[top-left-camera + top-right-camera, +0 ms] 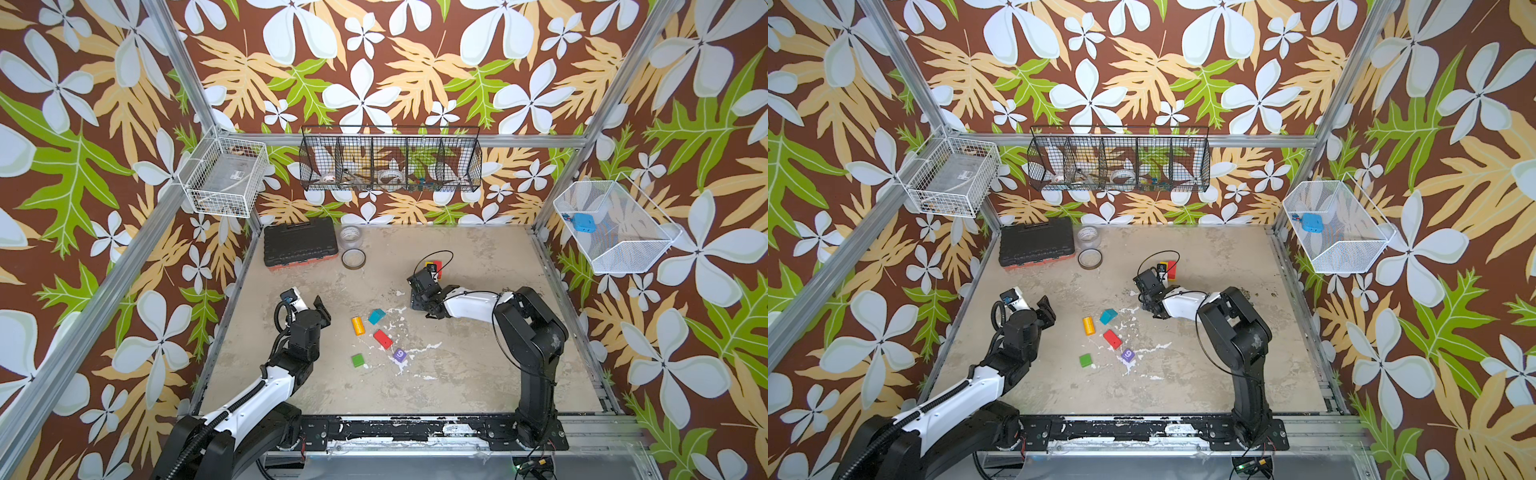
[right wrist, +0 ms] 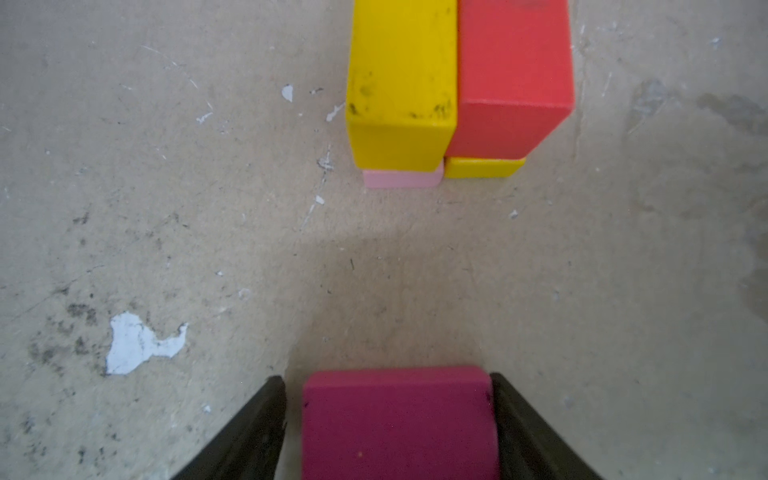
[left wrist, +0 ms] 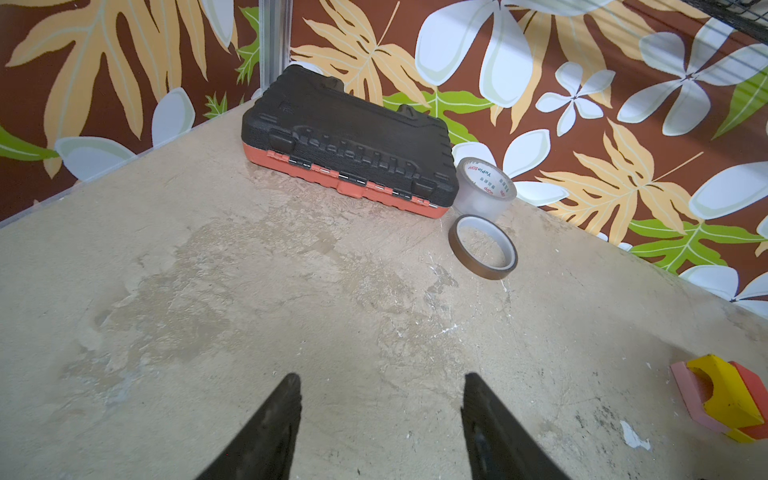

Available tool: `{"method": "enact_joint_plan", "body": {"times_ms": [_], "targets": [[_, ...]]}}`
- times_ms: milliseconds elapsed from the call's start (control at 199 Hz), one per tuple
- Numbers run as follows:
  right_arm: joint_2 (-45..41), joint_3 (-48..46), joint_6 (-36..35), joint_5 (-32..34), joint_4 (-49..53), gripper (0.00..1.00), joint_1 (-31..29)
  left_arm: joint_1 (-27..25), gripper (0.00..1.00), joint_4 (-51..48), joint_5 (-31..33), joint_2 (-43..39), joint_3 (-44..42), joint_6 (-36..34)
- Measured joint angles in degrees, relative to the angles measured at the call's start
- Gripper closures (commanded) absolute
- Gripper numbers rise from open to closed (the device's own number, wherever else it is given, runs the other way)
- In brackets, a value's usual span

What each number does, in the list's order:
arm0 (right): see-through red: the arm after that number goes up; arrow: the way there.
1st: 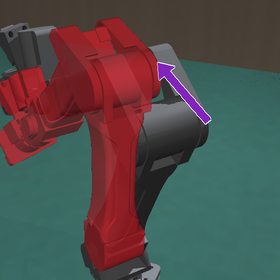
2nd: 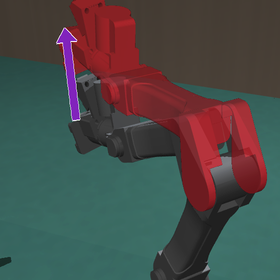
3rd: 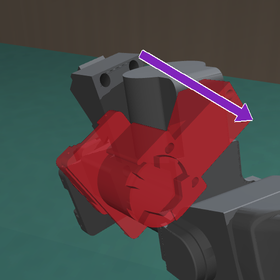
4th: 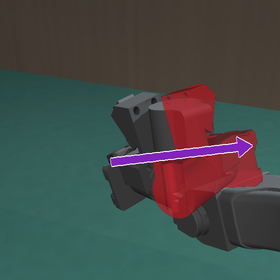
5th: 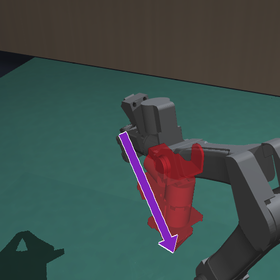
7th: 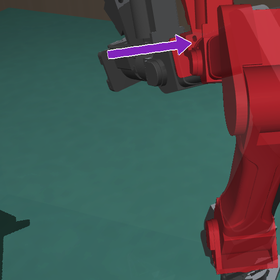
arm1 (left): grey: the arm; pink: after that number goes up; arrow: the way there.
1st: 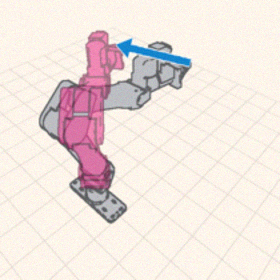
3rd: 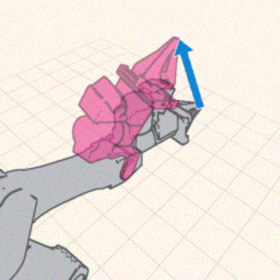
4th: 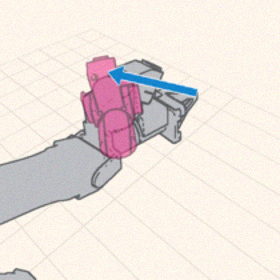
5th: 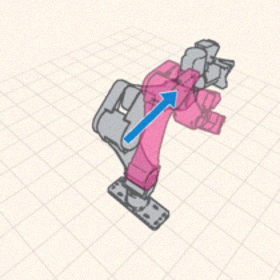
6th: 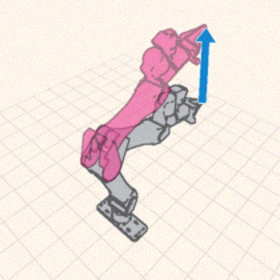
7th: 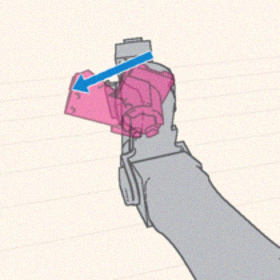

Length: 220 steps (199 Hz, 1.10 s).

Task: Build the wood block tower
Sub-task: 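Close the right gripper on the magenta block, then lift the magenta block with the right gripper over the red-yellow group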

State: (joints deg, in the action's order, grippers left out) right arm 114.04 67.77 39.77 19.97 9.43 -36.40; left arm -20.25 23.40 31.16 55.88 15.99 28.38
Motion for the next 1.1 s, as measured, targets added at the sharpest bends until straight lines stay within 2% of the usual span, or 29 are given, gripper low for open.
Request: {"method": "enact_joint_plan", "body": {"times_ms": [231,397,532,808,1104], "targets": [[-0.6,-0.8,-0.2,0.7,-0.6,0.56,-0.7,0.0,0.37,0.0,-0.2,0.0,0.0,0.0],[-1.5,0.7,-1.0,-0.7,3.5,0.66,-0.7,0.0,0.3,1.0,-1.6,0.5,0.0,-0.5],[-4.5,3.0,-1.6,-2.2,9.8,0.68,-0.8,0.0,0.3,1.2,-2.7,1.4,0.0,-1.0],[-11.0,10.6,-4.4,-0.7,14.0,0.73,0.2,0.0,0.29,1.4,-3.2,1.8,0.2,-1.3],[-9.2,18.4,-7.7,-0.2,17.2,0.74,5.7,0.0,0.29,1.7,-3.4,3.0,0.8,-1.3]]}}
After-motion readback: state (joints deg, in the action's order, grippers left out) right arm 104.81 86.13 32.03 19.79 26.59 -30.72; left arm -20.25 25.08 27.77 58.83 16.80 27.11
